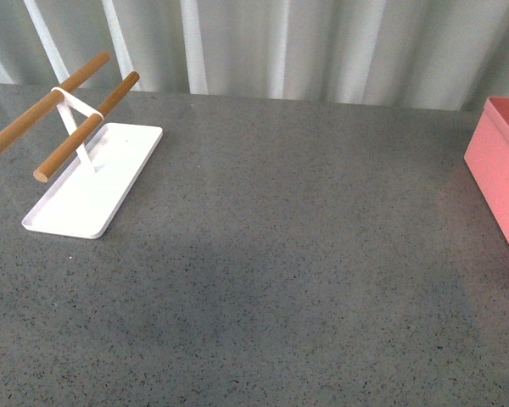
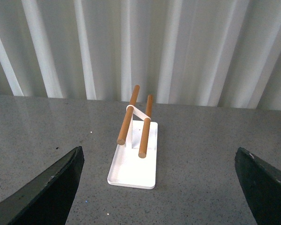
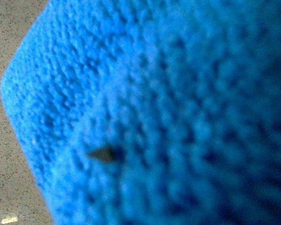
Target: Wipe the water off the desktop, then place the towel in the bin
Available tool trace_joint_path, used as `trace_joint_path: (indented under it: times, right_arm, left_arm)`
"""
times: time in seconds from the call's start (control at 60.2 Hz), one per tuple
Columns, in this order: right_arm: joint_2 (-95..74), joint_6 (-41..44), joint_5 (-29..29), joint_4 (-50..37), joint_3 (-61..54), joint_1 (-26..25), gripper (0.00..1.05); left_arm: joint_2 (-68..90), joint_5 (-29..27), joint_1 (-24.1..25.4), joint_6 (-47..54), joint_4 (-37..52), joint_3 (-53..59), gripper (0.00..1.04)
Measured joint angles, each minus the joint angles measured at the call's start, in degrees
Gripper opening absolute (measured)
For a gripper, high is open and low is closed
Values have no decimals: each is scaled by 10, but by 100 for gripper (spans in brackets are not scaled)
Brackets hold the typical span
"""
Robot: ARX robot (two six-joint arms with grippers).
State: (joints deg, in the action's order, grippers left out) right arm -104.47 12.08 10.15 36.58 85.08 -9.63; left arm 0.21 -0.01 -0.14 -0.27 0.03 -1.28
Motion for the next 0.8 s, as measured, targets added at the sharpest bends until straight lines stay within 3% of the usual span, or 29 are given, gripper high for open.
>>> trace_joint_path:
  times: [0.1,0.382,0.68,0.763,0.797]
  right_arm:
    - [0,-1,0,0,-1,-1,36]
    - [0,-2,0,0,-1,-1,100]
    - [2,-7,-9,-9,-5,-2,97]
    - [51,-57,-140,-252,-132,-7,84]
    - [86,-80,-182,-414,-228,-5,76]
  left_arm:
    - [0,0,0,0,0,0,98]
    - [0,0,0,0,0,0,98]
    - [0,0,0,0,0,0,98]
    - [0,0,0,0,0,0,98]
    - [0,-1,0,0,0,0,98]
